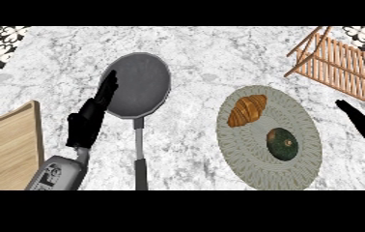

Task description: Pick the squash from the placemat and place it in the tiered shelf

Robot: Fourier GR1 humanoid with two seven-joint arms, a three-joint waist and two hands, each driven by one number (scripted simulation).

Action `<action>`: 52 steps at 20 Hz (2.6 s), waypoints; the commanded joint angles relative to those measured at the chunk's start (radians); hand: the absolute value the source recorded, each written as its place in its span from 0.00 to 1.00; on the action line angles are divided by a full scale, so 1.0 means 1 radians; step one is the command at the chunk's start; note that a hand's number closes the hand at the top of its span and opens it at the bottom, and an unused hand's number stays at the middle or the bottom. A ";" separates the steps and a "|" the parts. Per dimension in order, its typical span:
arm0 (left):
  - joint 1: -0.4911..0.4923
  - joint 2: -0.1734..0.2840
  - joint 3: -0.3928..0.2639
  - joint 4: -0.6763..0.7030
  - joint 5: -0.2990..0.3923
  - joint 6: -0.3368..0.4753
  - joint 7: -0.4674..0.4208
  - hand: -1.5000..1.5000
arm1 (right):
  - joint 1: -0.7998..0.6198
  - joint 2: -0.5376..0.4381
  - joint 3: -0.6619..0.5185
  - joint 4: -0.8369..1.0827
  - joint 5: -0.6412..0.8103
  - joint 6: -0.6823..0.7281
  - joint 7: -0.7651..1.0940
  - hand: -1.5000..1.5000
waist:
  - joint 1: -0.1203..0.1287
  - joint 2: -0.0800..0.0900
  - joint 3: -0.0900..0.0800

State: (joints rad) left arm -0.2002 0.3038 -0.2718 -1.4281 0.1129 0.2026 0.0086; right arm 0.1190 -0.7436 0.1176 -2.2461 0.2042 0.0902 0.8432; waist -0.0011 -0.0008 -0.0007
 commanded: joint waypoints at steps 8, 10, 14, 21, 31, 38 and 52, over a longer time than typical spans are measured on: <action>-0.019 -0.041 0.085 -0.033 -0.048 -0.052 0.056 0.50 | -0.025 0.182 0.057 -0.016 0.210 0.077 0.053 0.00 | -0.002 0.000 0.001; 0.014 -0.105 0.033 0.011 -0.098 -0.018 -0.006 0.50 | -0.172 0.254 0.132 0.084 0.250 0.074 0.134 0.00 | 0.005 0.002 0.000; -0.026 -0.083 0.119 0.073 -0.086 -0.095 -0.026 0.50 | -0.052 0.276 0.058 0.045 0.267 0.110 0.029 0.00 | -0.004 0.001 0.001; 0.040 -0.101 0.120 -0.055 -0.123 -0.106 0.052 0.50 | -0.026 0.310 0.009 0.069 0.297 0.182 0.002 0.00 | -0.001 0.000 0.001; -0.031 -0.148 0.179 0.037 -0.171 -0.144 0.009 0.50 | -0.087 0.424 0.027 0.167 0.407 0.233 -0.020 0.00 | 0.000 0.001 0.001; 0.064 -0.159 0.168 -0.082 -0.197 -0.154 0.055 0.50 | -0.010 0.457 0.054 0.236 0.518 0.178 -0.135 0.00 | 0.000 0.000 0.001; 0.018 -0.198 0.226 -0.012 -0.226 -0.193 0.019 0.50 | -0.094 0.526 -0.025 0.360 0.571 0.211 -0.199 0.00 | 0.000 0.000 0.001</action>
State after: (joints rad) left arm -0.1744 0.1208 -0.0546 -1.4480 -0.0966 0.0110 0.0307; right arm 0.0331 -0.2322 0.1147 -1.8938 0.7714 0.2920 0.6758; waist -0.0013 -0.0002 0.0001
